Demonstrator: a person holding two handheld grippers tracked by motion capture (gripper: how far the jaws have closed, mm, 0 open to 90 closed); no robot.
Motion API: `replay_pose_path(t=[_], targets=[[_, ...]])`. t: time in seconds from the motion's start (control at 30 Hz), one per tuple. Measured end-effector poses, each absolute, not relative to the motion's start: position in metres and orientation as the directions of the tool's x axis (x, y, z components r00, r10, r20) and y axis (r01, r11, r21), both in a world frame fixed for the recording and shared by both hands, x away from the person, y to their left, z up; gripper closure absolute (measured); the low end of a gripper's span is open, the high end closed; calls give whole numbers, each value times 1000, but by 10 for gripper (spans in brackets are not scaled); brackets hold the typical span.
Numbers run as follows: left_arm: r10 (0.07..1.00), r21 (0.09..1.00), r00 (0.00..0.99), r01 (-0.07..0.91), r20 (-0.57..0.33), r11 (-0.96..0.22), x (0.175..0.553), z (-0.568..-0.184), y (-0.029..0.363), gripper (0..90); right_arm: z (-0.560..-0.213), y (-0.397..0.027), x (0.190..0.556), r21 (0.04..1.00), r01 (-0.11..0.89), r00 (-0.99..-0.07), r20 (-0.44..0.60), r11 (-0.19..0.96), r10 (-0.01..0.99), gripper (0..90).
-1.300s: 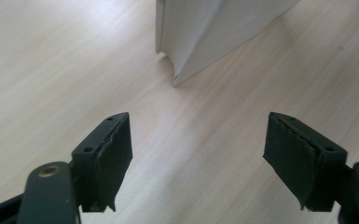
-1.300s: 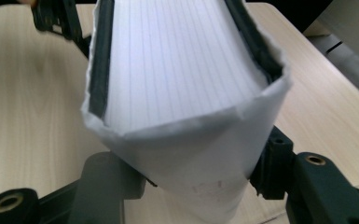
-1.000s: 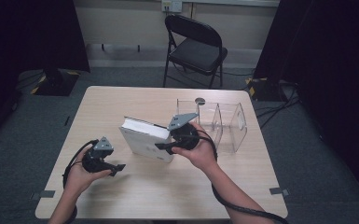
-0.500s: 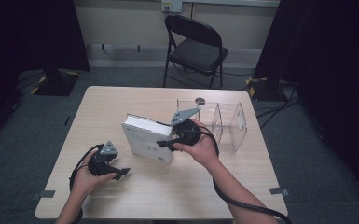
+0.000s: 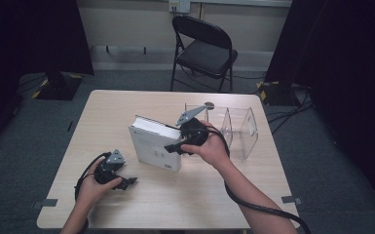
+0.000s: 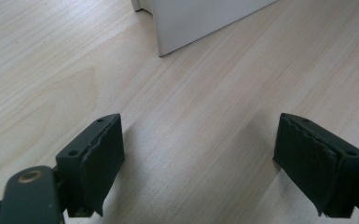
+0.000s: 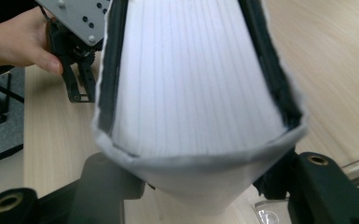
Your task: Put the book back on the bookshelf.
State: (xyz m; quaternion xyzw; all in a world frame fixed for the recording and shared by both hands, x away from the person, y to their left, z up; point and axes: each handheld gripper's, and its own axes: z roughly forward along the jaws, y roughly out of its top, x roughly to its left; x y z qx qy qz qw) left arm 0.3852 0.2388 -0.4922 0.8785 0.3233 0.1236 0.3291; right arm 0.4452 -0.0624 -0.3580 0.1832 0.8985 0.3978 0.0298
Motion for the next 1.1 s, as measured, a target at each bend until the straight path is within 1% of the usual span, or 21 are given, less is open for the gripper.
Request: replay_pose_path(t=[0.1, 0.17, 0.27, 0.33, 0.37, 0.5, 0.63, 0.67, 0.9, 1.1], targets=[[645, 669, 764, 478, 2, -569, 385, -494, 241, 148, -355, -61, 447, 711, 313, -931, 97, 630, 353, 456], [642, 677, 767, 473, -1, -564, 384, -495, 242, 143, -352, -61, 447, 701, 354, -918, 135, 619, 372, 432], [639, 685, 769, 470, -9, -556, 384, -496, 242, 133, -349, -63, 448, 687, 362, -916, 139, 630, 375, 413], [636, 687, 771, 466, -7, -557, 384, -497, 242, 121, -346, -63, 448, 648, 387, -910, 153, 656, 386, 398], [636, 688, 771, 465, -6, -557, 384, -497, 243, 117, -345, -64, 448, 640, 383, -910, 137, 667, 391, 388], [642, 706, 766, 462, -12, -537, 383, -499, 241, 82, -340, -66, 450, 610, 396, -905, 136, 686, 402, 359], [626, 717, 780, 440, -6, -541, 383, -503, 240, 16, -329, -64, 452, 569, 383, -913, 113, 728, 392, 339], [625, 720, 780, 438, -7, -539, 383, -503, 240, 0, -327, -63, 453, 559, 363, -919, 84, 745, 385, 325], [622, 721, 783, 437, -12, -537, 383, -504, 240, 0, -317, -54, 456, 523, 348, -925, 59, 778, 374, 305], [621, 721, 784, 437, -13, -538, 383, -504, 240, 0, -312, -45, 461, 496, 349, -927, 62, 795, 369, 295]])
